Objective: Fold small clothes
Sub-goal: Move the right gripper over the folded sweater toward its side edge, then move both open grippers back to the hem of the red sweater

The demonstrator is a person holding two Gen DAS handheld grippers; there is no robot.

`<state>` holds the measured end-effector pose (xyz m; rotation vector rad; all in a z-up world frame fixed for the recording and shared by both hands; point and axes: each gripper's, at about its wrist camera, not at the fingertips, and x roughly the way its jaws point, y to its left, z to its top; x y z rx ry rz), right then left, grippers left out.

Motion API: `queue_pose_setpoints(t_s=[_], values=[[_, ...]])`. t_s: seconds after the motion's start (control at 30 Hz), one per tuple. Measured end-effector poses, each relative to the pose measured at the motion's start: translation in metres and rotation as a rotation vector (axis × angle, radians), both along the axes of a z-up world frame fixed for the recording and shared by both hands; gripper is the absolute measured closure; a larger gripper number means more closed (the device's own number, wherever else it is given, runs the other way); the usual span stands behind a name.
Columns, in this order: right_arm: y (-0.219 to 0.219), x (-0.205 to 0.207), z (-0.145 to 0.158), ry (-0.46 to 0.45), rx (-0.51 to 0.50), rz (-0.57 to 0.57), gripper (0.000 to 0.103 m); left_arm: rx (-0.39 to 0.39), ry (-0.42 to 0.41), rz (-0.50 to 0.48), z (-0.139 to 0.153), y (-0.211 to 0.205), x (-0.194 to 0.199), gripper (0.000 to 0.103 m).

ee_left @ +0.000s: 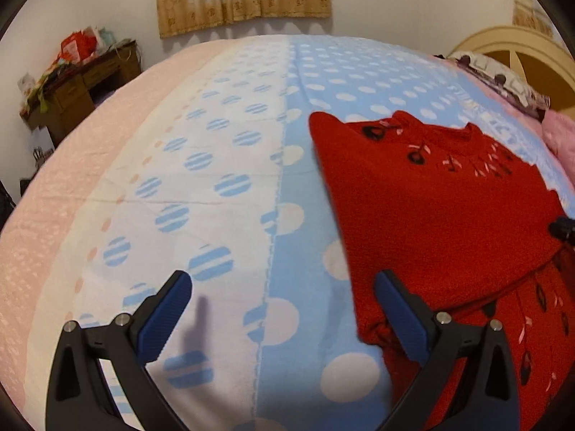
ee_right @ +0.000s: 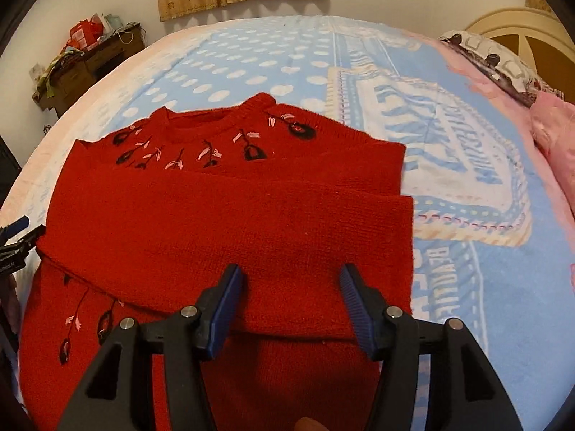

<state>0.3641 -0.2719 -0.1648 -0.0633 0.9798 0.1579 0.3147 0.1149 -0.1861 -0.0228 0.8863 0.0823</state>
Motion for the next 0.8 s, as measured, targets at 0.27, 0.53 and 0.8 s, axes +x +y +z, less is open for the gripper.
queue_pose_setpoints(t_s=[0.27,0.53,0.8], values=[[-0.006,-0.005,-0.005,-0.003,0.000,-0.015,0.045,0.022,-0.008,0.004,-0.001,-0.005,-0.003,0.000],[-0.005,-0.007,-0.009,-0.010,-0.019,-0.008,0.043,-0.011,0.002,0.007,-0.003,-0.001,-0.002,0.000],[0.001,-0.018,-0.001,-0.022,-0.051,-0.023,0.043,-0.025,-0.014,0.013,0.007,0.000,-0.009,0.000]])
